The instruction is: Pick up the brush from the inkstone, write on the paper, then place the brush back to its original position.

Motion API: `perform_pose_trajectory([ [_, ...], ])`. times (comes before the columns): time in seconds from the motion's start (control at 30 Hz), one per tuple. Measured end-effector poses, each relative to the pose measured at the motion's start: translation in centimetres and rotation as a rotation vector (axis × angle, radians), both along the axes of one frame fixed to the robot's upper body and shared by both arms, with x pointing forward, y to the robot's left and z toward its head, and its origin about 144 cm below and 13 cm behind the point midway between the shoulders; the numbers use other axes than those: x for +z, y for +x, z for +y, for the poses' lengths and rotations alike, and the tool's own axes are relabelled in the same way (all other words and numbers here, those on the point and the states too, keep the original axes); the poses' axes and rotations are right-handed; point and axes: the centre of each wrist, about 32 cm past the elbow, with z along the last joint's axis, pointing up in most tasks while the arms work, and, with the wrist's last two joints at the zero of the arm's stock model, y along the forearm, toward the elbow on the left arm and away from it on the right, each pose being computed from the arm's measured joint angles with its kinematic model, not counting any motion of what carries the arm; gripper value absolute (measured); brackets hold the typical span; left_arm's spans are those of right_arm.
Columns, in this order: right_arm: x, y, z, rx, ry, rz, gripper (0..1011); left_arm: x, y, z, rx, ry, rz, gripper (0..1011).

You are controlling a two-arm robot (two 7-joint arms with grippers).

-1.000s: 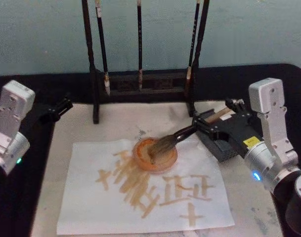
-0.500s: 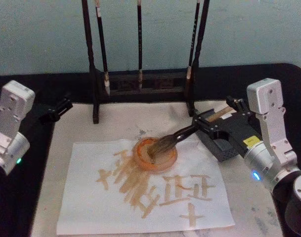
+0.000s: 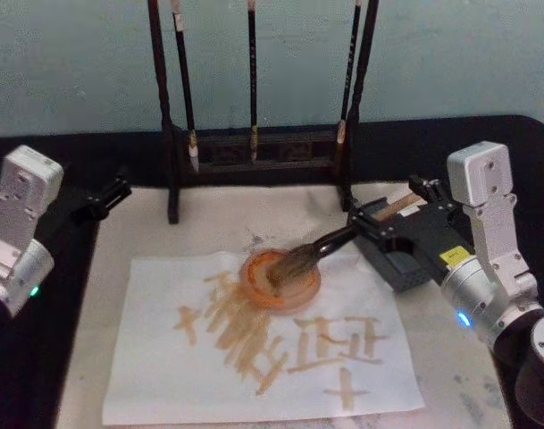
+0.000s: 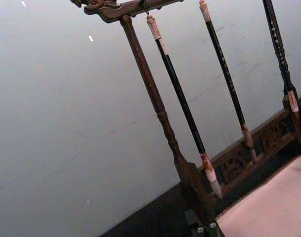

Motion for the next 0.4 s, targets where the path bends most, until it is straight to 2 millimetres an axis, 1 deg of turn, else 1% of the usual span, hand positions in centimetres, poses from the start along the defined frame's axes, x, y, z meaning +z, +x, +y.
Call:
perform_pose_trajectory([
  [0.4,0.01,0.01,-0.02,0.001,0.001,0.001,1000,0.0,0.0,0.0,0.0,0.0,0.0,1002],
])
